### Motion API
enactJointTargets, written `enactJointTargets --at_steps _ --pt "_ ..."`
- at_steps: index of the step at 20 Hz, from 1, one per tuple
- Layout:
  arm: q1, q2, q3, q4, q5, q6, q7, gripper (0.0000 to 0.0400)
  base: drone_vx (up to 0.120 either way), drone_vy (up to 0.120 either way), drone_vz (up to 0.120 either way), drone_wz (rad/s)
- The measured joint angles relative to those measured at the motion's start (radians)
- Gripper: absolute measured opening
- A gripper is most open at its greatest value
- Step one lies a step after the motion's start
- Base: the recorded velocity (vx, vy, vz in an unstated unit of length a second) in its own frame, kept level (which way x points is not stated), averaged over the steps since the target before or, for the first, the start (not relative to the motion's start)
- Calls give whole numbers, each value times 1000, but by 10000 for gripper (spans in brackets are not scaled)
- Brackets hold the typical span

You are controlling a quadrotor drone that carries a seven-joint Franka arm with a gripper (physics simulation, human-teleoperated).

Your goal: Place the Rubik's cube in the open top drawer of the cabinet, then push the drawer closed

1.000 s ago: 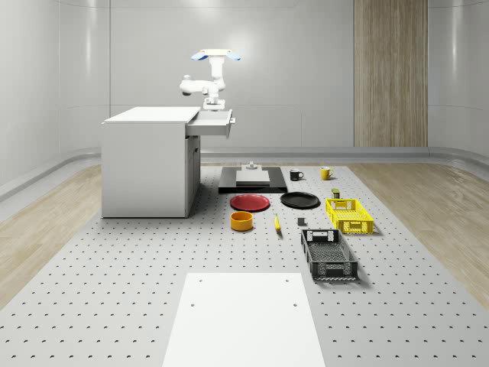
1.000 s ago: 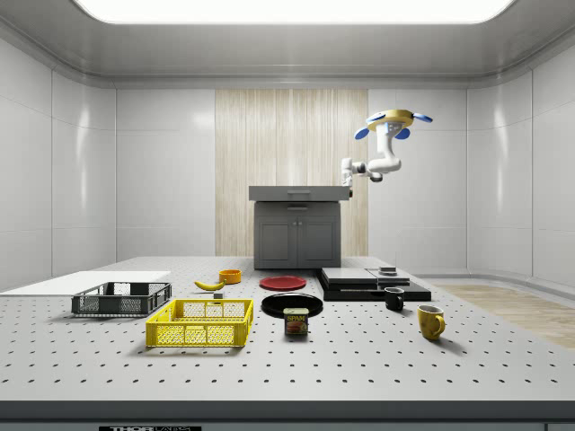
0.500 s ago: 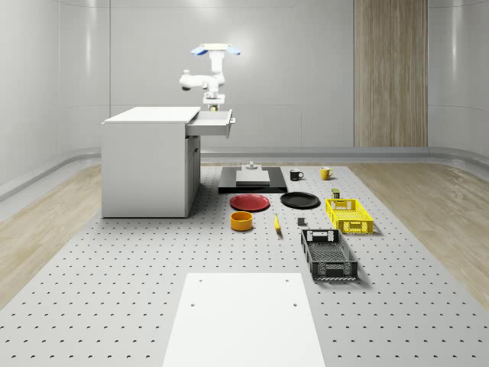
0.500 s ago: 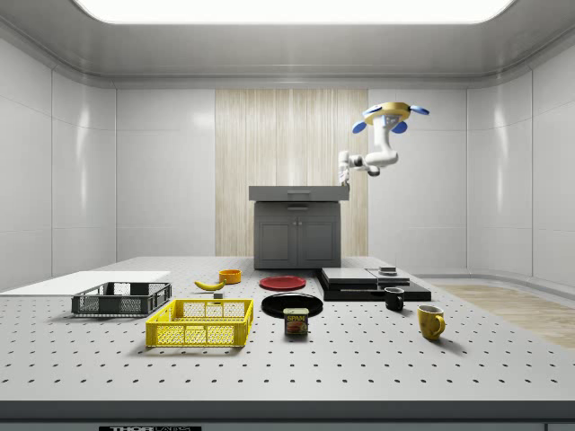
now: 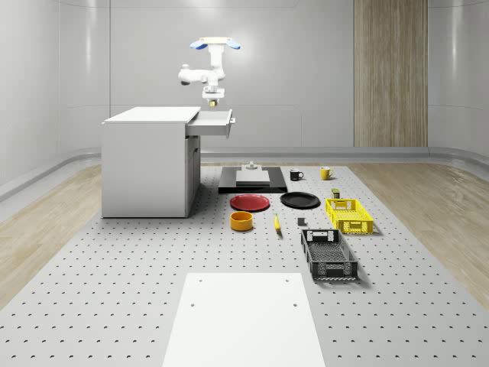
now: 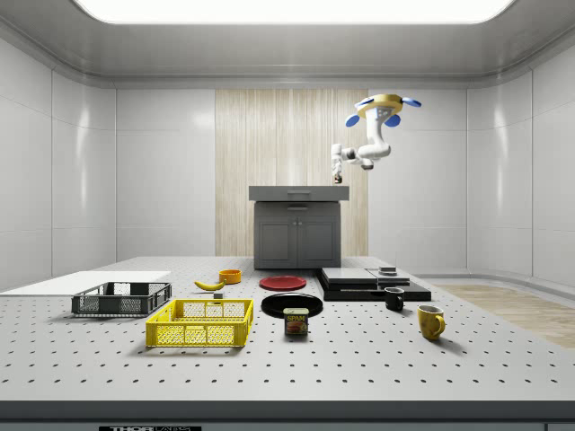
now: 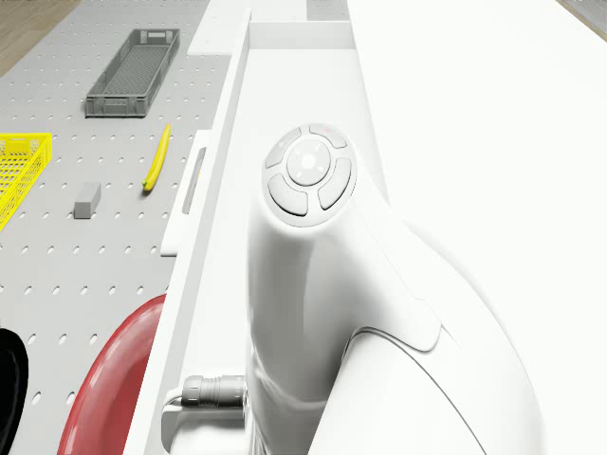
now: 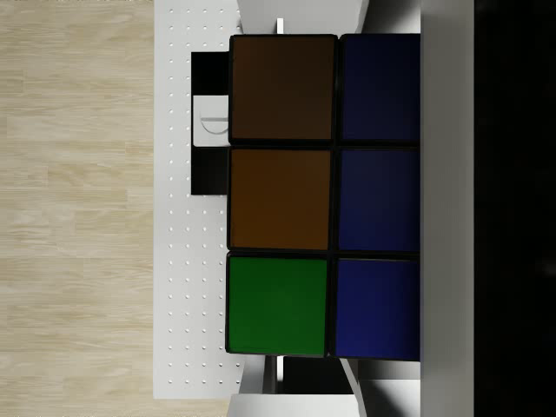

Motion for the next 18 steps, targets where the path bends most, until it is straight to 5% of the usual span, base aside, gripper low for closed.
enactJointTargets --at_steps 18 --pt "0 0 0 0 0 0 0 322 120 -18 7 0"
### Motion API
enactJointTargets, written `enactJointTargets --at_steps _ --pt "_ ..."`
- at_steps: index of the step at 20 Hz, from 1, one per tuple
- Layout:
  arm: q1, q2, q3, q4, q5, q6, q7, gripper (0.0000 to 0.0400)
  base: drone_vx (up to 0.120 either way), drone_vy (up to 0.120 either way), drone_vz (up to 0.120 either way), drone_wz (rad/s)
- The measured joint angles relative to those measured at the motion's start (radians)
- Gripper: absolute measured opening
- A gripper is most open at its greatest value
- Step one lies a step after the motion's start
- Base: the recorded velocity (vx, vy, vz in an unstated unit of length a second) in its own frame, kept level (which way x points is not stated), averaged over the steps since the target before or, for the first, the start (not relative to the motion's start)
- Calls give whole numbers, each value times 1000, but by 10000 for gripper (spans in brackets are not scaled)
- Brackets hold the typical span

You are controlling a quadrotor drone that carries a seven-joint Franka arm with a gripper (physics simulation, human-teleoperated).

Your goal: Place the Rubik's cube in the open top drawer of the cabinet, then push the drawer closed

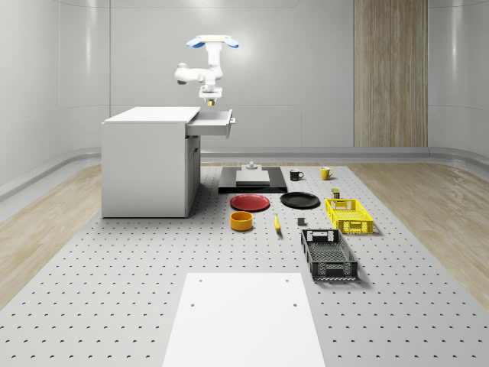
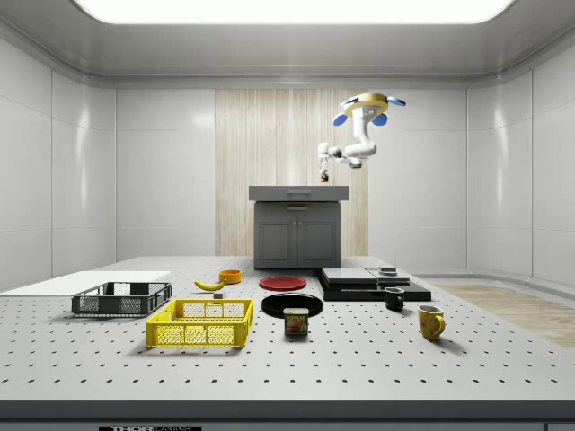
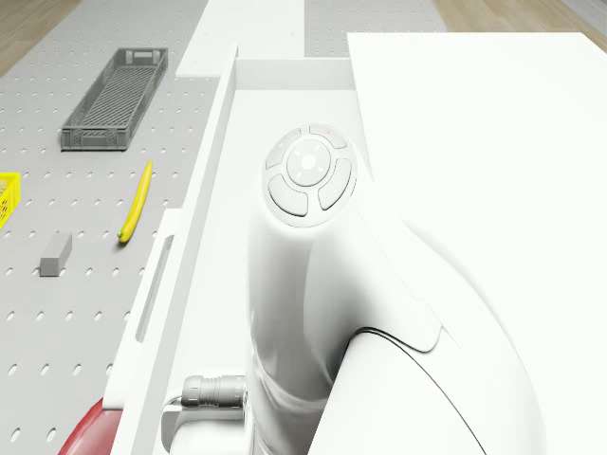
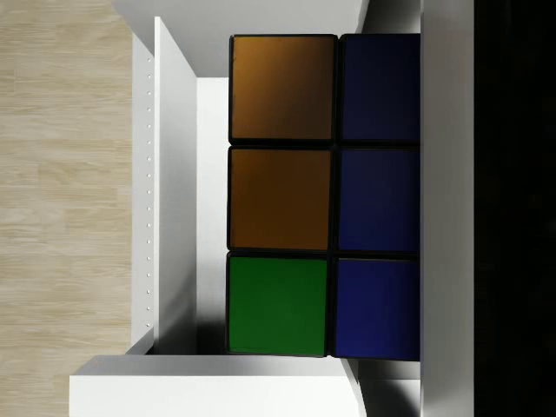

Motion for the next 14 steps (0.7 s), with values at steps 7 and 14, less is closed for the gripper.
enactJointTargets --at_steps 7,14 --pt "0 0 0 0 0 0 0 322 120 0 -74 0" --pt "0 0 0 0 0 0 0 322 120 0 -74 0"
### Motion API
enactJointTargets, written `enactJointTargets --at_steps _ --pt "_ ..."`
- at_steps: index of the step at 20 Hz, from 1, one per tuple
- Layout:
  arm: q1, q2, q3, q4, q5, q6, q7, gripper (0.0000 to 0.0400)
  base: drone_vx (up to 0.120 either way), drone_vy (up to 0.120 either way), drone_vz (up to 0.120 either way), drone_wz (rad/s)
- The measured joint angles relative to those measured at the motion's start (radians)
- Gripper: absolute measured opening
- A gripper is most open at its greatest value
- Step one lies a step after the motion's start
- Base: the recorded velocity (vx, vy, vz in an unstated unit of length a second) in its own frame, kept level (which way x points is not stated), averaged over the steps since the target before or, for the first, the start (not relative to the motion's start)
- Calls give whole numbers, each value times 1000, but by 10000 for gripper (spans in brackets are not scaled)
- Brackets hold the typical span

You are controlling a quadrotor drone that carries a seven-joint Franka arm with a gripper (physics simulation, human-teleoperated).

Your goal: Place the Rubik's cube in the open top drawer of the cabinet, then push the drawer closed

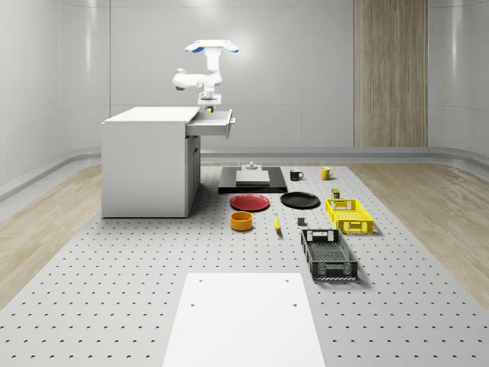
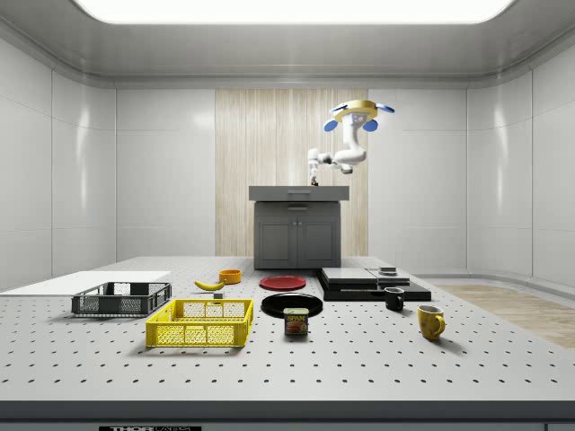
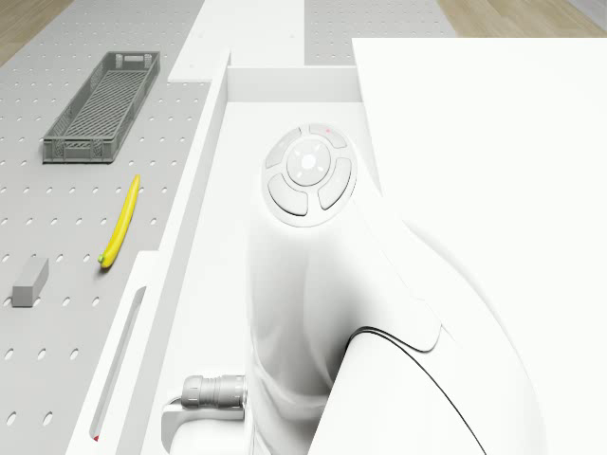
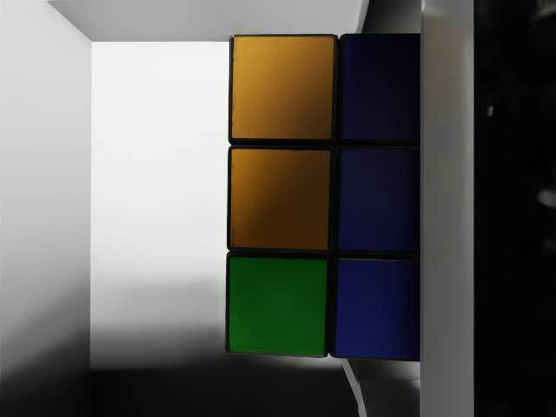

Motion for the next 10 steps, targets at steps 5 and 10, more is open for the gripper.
enactJointTargets --at_steps 5,10 --pt "0 0 0 0 0 0 0 322 120 0 0 0" --pt "0 0 -5 0 -4 1 0 322 104 0 0 0"
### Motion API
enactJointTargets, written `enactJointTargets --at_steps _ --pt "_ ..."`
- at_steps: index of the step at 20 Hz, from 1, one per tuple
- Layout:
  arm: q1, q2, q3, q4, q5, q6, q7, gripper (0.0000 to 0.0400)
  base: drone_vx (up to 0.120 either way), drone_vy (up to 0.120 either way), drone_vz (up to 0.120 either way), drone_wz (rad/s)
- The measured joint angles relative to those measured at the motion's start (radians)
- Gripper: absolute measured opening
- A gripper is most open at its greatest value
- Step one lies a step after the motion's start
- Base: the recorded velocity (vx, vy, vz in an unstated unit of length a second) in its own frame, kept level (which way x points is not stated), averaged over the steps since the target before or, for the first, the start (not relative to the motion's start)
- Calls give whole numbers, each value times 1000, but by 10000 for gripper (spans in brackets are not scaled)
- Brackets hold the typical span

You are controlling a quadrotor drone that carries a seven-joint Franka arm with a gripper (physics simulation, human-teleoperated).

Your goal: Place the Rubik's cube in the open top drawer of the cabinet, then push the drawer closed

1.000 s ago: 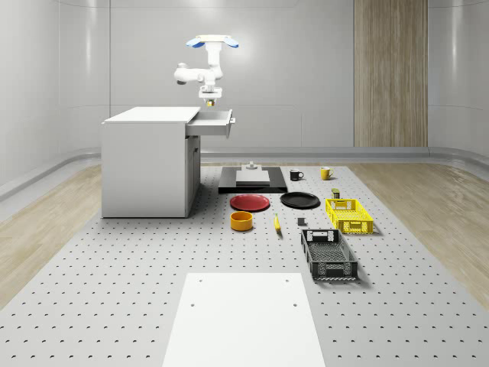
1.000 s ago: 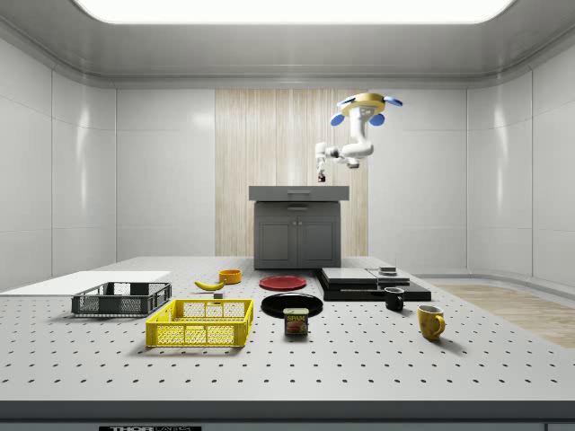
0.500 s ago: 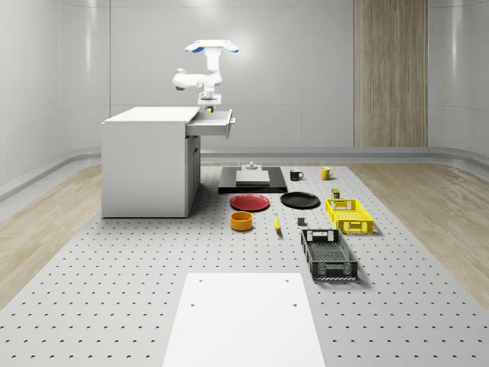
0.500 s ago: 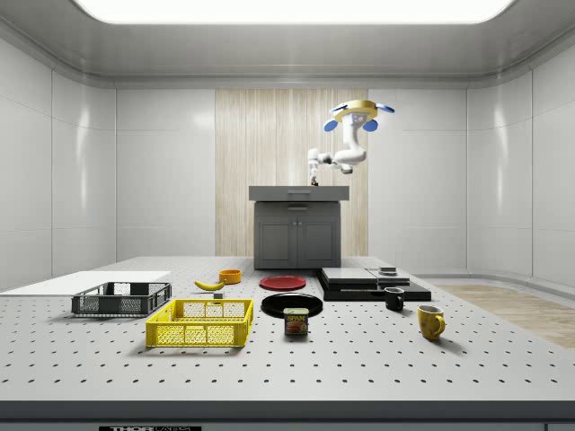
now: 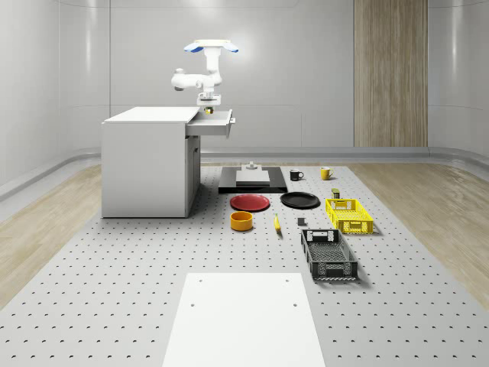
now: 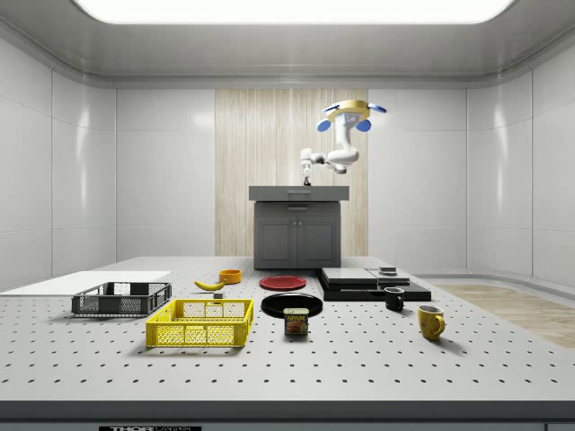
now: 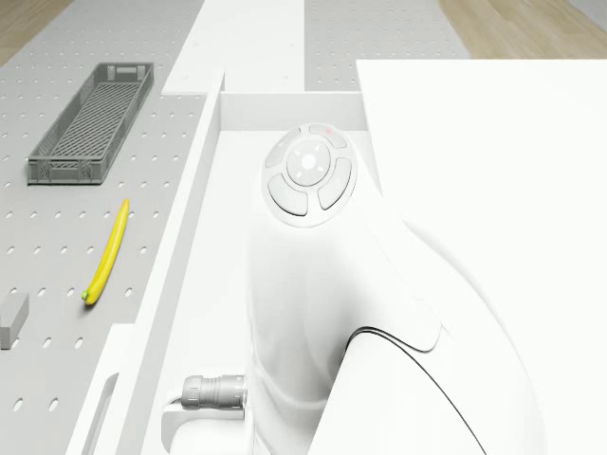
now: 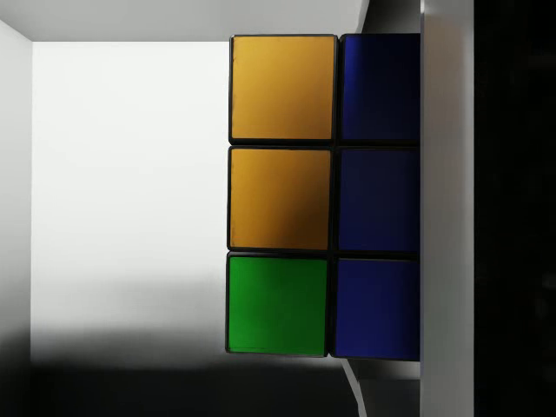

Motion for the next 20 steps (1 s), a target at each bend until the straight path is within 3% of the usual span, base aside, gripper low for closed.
enactJointTargets --at_steps 20 --pt "-46 8 -286 52 -272 81 10 322 0 0 0 0"
